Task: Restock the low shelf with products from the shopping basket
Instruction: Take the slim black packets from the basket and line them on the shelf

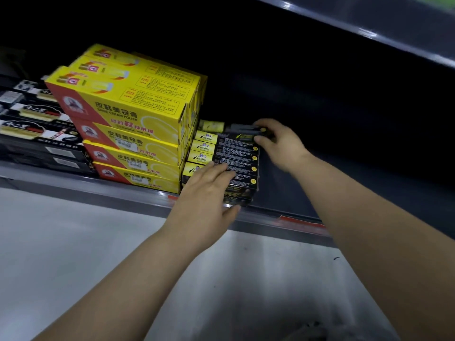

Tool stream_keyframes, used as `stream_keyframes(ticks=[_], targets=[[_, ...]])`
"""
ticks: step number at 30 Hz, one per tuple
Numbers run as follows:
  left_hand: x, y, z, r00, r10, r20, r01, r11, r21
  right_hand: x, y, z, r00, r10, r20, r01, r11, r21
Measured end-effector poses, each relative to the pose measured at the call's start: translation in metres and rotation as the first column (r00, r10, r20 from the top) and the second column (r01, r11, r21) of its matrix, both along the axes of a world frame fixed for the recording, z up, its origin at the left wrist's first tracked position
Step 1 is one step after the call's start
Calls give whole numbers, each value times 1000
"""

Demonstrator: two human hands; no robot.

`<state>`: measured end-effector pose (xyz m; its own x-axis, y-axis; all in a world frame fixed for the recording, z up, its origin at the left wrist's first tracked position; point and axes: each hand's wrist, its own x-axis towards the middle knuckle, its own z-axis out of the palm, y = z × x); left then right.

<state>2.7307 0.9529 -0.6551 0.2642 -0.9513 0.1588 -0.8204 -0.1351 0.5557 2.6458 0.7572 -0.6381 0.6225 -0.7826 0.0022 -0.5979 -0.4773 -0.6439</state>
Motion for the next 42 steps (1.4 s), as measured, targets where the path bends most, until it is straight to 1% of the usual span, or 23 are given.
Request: stream_keyframes(ticks=[2, 3, 4, 8, 10, 12, 14, 16, 19, 21, 23, 25, 27, 29, 31, 34, 36, 37, 40, 42], targets=[[0, 0, -2, 1000, 5, 15, -5, 1000, -23, 7, 0, -6, 998, 35, -57, -27, 990, 136], [0, 0, -2, 1000, 8, 20, -7, 1000, -29, 9, 2, -9, 999, 16, -47, -6, 979, 205], [0, -1, -2, 1000, 11, 24, -10, 999, -33, 10, 4, -11, 1000, -10, -27, 17, 970, 241], [-1, -1, -4, 1000, 16, 11, -16, 999, -43, 13, 9, -15, 999, -36, -10, 37, 974, 225], [-1, -1, -4, 1000, 14, 4, -14, 999, -41, 12, 12, -14, 999, -38, -4, 38, 967, 252], [0, -1, -5, 1000, 6, -4, -6, 999, -39, 7, 15, -11, 998, -68, 17, 59, 947, 317], [2, 0, -5, 1000, -4, -10, 4, 1000, -31, -2, 20, -7, 991, -130, 36, 104, 904, 415], [2, 1, -5, 1000, -7, -11, 7, 1000, -20, -17, 26, 1, 988, -151, 15, 127, 880, 457], [-1, -3, 4, 999, -2, -37, 1, 1000, -24, -54, 32, 31, 994, -94, -53, 108, 898, 426], [-9, -8, 18, 996, -32, -85, 28, 999, -42, -87, 36, 63, 992, -42, -119, 85, 919, 386], [-24, -17, 38, 985, -103, -136, 97, 994, -51, -126, 40, 99, 983, -8, -184, 70, 940, 332], [-45, -29, 61, 967, -201, -157, 195, 979, -52, -168, 47, 135, 967, -14, -255, 76, 969, 236], [-71, -43, 86, 934, -321, -159, 314, 947, -64, -214, 57, 165, 947, -55, -318, 104, 985, 139], [-103, -55, 111, 883, -440, -163, 435, 898, -68, -263, 69, 189, 936, -135, -325, 159, 986, 49], [-138, -64, 129, 820, -549, -161, 545, 836, -73, -316, 83, 207, 939, -228, -258, 231, 973, -21], [-196, -72, 147, 733, -667, -130, 658, 745, -110, -392, 106, 214, 918, -389, -76, 384, 921, -72], [-239, -76, 160, 676, -727, -117, 710, 686, -159, -437, 120, 206, 865, -500, 46, 502, 863, -59], [-261, -78, 166, 642, -758, -112, 737, 651, -182, -455, 126, 198, 835, -545, 73, 548, 836, -28], [-337, -82, 179, 521, -851, -60, 822, 520, -232, -504, 133, 168, 766, -637, 84, 632, 771, 80], [-387, -86, 182, 440, -898, -4, 874, 430, -228, -531, 129, 154, 733, -674, 94, 665, 739, 108]])
